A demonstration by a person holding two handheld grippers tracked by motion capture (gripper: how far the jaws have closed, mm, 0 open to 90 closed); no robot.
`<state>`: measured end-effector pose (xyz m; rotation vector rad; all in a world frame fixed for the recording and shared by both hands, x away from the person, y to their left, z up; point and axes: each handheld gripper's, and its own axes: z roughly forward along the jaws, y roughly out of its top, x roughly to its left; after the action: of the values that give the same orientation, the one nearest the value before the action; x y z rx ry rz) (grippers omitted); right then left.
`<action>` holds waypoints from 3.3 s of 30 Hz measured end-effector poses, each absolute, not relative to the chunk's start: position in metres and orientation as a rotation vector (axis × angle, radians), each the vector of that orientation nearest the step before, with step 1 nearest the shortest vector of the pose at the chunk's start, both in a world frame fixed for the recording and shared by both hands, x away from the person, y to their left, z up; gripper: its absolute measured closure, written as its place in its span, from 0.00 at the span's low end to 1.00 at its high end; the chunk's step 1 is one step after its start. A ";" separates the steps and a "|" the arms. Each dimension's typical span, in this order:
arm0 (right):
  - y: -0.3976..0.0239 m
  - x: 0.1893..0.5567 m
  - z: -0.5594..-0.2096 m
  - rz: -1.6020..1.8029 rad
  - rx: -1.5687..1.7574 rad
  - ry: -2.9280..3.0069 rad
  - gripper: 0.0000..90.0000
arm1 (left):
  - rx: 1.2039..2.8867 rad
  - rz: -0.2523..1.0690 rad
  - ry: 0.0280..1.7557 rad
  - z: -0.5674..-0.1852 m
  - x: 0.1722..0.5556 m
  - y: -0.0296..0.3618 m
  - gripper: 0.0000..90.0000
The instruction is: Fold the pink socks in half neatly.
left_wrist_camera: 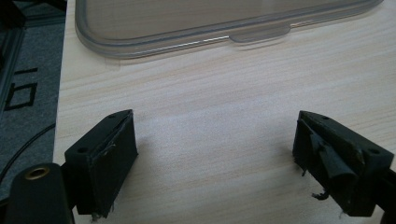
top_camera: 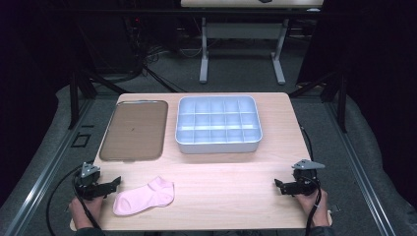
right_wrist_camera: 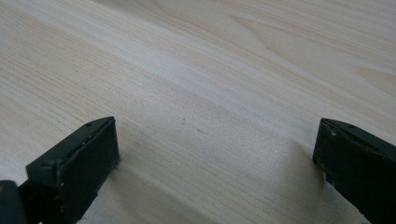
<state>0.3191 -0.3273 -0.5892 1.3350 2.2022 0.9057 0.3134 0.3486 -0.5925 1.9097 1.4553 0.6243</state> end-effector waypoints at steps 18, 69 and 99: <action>-0.327 0.320 -0.590 0.926 1.351 2.198 0.00 | 1.912 0.623 1.455 -0.592 0.314 0.349 0.15; -0.328 0.319 -0.589 0.919 1.339 2.205 0.01 | 2.011 0.437 1.382 -0.554 0.252 0.230 0.04; -0.327 0.319 -0.590 0.928 1.346 2.201 0.02 | 2.061 0.508 1.461 -0.571 0.250 0.219 0.62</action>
<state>0.3192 -0.3271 -0.5895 1.3461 2.2011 0.9278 0.2502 0.2190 -0.5709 2.0611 1.4615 0.5078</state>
